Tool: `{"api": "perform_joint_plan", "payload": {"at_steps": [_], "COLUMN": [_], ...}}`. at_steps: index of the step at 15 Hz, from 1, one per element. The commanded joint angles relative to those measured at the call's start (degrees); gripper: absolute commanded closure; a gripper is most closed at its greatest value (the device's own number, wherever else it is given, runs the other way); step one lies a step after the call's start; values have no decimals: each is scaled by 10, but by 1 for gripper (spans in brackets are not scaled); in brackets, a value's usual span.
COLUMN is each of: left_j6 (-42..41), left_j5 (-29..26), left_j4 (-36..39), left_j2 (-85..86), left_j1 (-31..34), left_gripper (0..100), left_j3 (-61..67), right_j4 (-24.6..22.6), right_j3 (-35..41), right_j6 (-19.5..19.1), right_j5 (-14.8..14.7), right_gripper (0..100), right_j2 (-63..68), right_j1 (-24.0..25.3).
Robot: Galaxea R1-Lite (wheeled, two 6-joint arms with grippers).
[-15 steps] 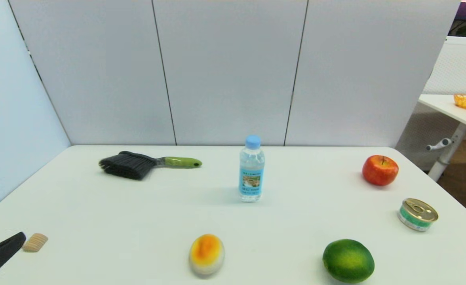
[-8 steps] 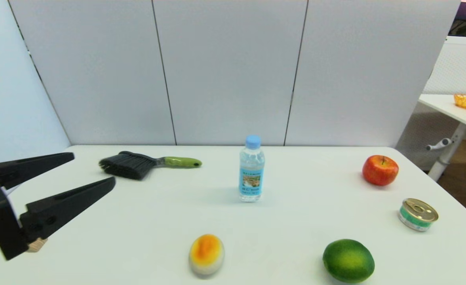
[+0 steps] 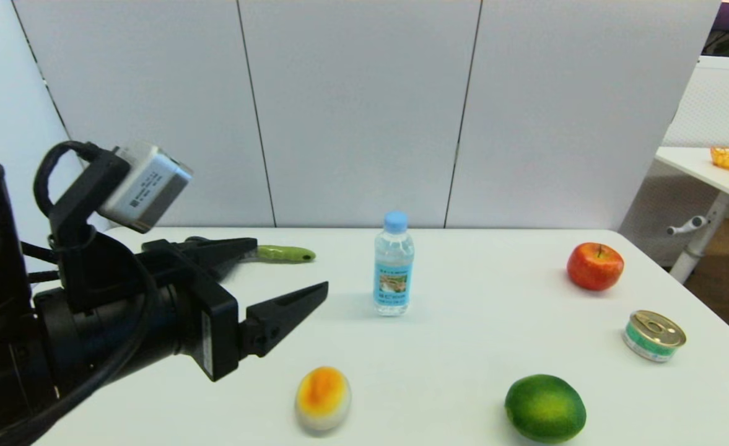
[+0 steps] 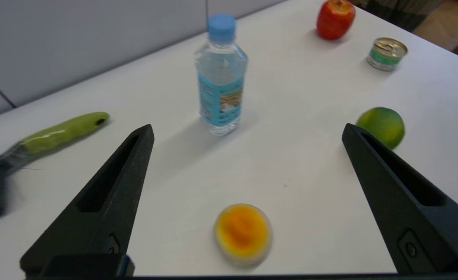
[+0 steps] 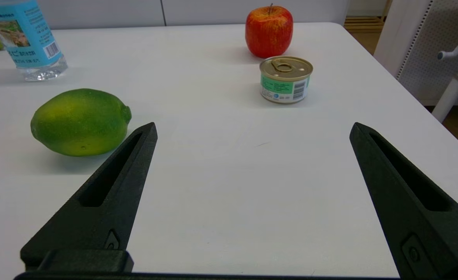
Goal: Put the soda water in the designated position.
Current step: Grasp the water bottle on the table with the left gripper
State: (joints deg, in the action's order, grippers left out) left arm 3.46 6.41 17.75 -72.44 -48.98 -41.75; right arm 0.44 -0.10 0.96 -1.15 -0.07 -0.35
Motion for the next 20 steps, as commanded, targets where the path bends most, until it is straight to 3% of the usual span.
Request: {"api": "perform_joint_plan", "payload": {"at_steps": [1, 5, 11, 20], "left_j6": [4, 28, 59, 83], "left_j5": [62, 194, 313, 337], "left_j4": [7, 29, 26, 26], "left_j2": [-53, -96, -150, -205], "left_j1": [-33, -81, -126, -140], "left_gripper": [0, 0, 0, 0], "left_j3": [-2, -18, -73, -112], "right_j4": [0, 0, 0, 0], "right_j3": [0, 0, 0, 0], "right_j6": [0, 0, 0, 0], "right_j5": [0, 0, 0, 0], "right_gripper": [0, 0, 0, 0], "right_j2": [0, 0, 0, 0], "right_j1": [0, 0, 0, 0]}}
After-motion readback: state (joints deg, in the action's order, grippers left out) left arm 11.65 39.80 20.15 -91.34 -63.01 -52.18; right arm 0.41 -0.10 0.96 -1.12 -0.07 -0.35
